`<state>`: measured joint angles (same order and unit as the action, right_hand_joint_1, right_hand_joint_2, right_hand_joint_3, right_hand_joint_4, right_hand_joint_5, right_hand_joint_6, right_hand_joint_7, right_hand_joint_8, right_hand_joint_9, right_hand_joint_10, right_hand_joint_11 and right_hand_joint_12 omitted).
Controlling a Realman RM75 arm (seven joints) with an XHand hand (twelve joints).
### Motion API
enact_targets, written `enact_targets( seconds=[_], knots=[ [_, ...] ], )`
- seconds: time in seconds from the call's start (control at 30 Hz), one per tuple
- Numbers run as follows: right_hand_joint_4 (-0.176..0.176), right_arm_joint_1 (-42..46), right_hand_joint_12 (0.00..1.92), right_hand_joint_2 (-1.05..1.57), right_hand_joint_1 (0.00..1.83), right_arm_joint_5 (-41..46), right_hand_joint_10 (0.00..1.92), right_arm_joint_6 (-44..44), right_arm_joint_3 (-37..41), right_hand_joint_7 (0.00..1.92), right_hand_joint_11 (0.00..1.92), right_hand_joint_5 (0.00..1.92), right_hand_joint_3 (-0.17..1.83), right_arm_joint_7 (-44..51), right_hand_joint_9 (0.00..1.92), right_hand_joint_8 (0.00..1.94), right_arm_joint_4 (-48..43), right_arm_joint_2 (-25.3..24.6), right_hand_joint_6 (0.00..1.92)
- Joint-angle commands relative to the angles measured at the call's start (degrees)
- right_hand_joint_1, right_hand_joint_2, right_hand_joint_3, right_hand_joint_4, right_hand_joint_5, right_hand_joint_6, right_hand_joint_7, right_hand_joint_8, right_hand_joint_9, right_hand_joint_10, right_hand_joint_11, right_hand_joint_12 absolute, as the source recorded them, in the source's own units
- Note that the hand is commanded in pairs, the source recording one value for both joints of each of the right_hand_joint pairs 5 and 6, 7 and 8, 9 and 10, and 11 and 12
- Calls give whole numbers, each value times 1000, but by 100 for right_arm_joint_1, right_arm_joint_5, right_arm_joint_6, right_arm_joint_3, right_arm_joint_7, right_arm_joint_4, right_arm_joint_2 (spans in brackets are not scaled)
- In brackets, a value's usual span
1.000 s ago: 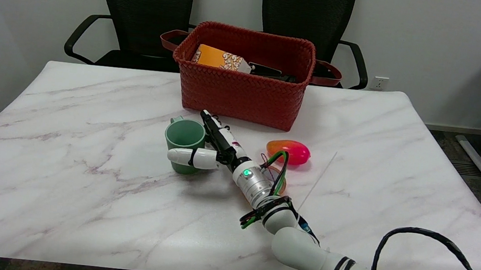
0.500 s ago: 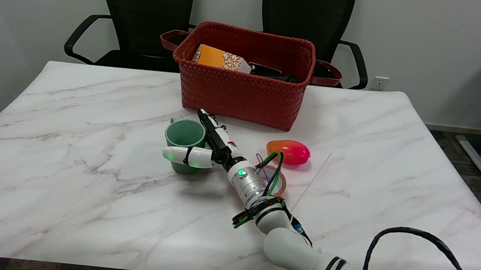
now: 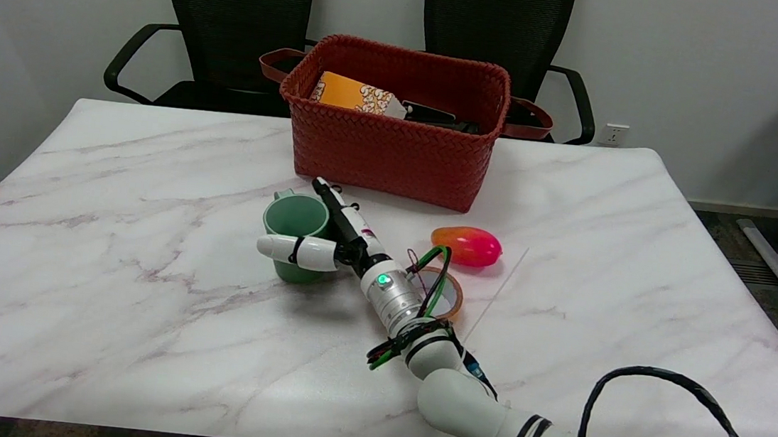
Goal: Pick up the green mug.
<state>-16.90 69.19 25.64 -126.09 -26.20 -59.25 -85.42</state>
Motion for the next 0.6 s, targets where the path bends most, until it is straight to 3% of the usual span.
enact_targets(
  seconds=[0.03,0.23,0.3,0.6],
  knots=[
    [0,-53,537,743,989,31,606,38,-9,623,537,189,-175,-5,606,623,71,-83,189],
    [0,-42,534,775,989,39,644,243,0,672,534,441,-175,-5,644,672,31,-83,441],
    [0,-24,517,776,987,39,648,321,0,774,517,499,-175,-5,648,774,30,-83,499],
    [0,25,535,779,991,-1,718,540,8,900,535,494,-175,-13,718,900,-197,-36,494]
  ],
)
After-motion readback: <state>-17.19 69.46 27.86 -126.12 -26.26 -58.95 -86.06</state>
